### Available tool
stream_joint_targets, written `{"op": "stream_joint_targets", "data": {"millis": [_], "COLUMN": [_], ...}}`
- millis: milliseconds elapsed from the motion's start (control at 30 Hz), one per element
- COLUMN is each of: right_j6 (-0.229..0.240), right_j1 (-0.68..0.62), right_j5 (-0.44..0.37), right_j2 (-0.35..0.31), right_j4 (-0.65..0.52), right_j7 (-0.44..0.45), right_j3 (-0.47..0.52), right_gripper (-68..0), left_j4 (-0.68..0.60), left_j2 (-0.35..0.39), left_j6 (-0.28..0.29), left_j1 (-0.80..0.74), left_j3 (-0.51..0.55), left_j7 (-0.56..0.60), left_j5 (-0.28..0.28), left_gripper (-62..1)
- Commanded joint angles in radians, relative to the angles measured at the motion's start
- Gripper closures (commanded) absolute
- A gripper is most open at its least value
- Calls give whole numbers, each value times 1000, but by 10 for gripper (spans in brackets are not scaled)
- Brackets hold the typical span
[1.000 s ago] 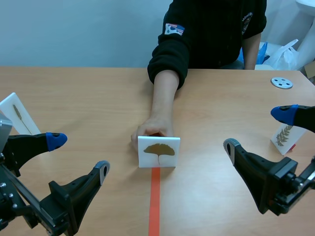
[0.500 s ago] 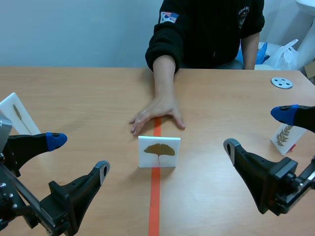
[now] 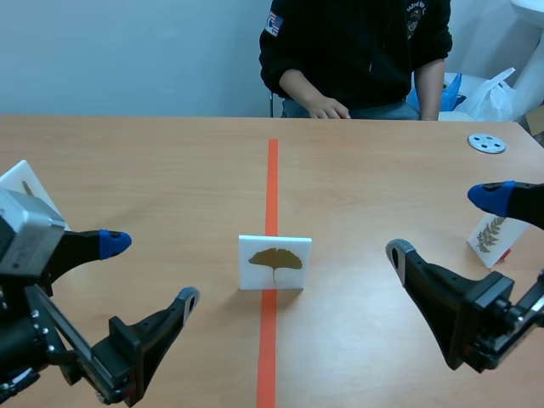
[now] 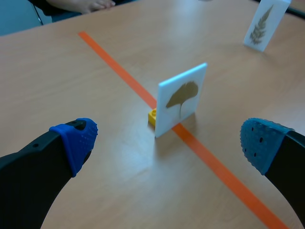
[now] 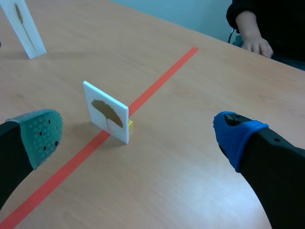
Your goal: Sort the leaf by its shape. The table is split by an orange tape line. A compound leaf with several leaflets goes to the left side, a simple leaf with one blade goes to the right side. Return to the home posture when a red brick is placed on the table.
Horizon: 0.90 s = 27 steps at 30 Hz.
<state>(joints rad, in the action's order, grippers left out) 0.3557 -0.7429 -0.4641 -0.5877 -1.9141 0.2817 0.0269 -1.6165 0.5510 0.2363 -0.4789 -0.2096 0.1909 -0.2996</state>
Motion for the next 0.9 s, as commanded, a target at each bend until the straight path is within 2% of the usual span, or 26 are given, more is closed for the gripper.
{"op": "stream_joint_targets", "data": {"millis": [0, 200, 300, 433, 633, 867], "right_j6": [0, 0, 0, 0, 0, 0], "right_j1": [14, 14, 14, 14, 14, 14], "right_j5": [-14, -14, -14, -14, -13, -13], "right_j2": [1, 1, 1, 1, 1, 1], "right_j4": [-2, -2, -2, -2, -2, -2], "right_j7": [12, 13, 13, 13, 13, 13], "right_j3": [8, 8, 8, 8, 8, 8], "right_gripper": [-679, -679, -679, -679, -679, -679], "left_j4": [25, 159, 245, 379, 552, 669], "left_j2": [-4, -41, -78, -129, -192, -253], "left_j6": [0, -2, -9, -13, -17, -32], "left_j1": [34, 160, 235, 337, 470, 578], "left_j3": [-26, -114, -160, -216, -294, -372], "left_j7": [30, 55, 63, 90, 154, 188], "left_j5": [15, 70, 115, 141, 157, 179], "left_gripper": [-623, -623, -623, -623, -623, -623]}}
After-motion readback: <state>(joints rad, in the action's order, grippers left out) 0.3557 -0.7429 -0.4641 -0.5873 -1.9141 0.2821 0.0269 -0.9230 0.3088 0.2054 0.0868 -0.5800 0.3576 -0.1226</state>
